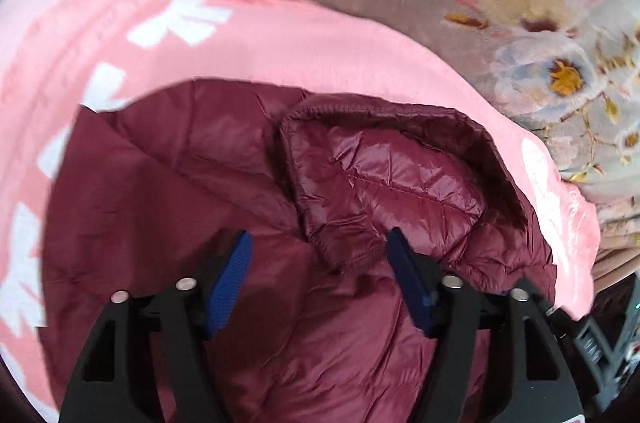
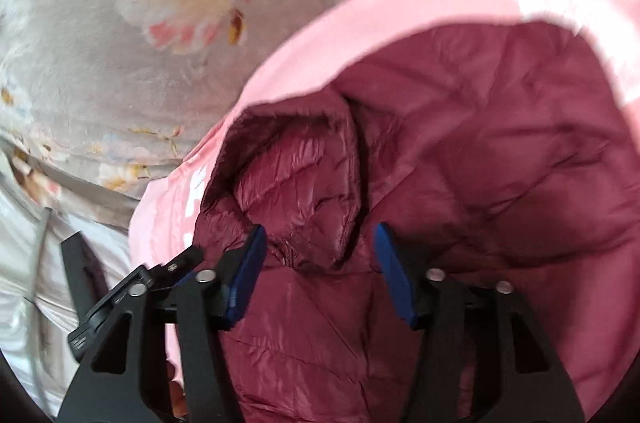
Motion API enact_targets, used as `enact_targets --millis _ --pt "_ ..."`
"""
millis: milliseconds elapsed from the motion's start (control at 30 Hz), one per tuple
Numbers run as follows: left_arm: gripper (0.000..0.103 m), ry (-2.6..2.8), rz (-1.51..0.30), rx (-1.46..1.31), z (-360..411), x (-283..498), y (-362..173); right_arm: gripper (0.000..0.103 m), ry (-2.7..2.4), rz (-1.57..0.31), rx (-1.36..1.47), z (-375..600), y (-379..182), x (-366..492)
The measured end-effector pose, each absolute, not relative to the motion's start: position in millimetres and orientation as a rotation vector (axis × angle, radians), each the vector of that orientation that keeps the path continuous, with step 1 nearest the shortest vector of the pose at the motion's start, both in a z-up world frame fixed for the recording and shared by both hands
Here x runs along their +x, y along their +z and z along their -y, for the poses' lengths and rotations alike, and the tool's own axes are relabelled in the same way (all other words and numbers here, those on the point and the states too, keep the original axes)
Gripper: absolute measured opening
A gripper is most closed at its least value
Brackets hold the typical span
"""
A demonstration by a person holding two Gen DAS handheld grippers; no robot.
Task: Fold large clothes
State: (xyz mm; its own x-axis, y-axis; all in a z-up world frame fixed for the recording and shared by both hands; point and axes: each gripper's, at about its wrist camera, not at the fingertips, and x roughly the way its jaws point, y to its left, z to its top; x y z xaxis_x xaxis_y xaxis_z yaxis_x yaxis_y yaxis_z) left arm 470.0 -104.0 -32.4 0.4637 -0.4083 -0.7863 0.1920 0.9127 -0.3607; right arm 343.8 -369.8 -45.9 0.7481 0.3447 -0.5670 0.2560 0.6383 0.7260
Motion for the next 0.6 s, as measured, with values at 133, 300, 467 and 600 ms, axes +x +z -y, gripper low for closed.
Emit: enact_targets --millis 133,300,467,600 --pt "0.003 -0.398 -1.054 -0.148 121 474 -40 0.010 0.072 -0.783 0.812 357 -44 354" --pt "0.001 -0.367 -0.935 -0.006 123 452 -32 0.007 -0.037 -0.737 0.547 342 -26 327" --pt "0.001 -0.351 -0.887 0.074 129 432 -48 0.006 -0.102 -0.792 0.401 332 -50 326" --pt "0.001 -0.333 -0.869 0.100 130 429 -65 0.006 -0.133 -0.790 0.321 324 -55 328"
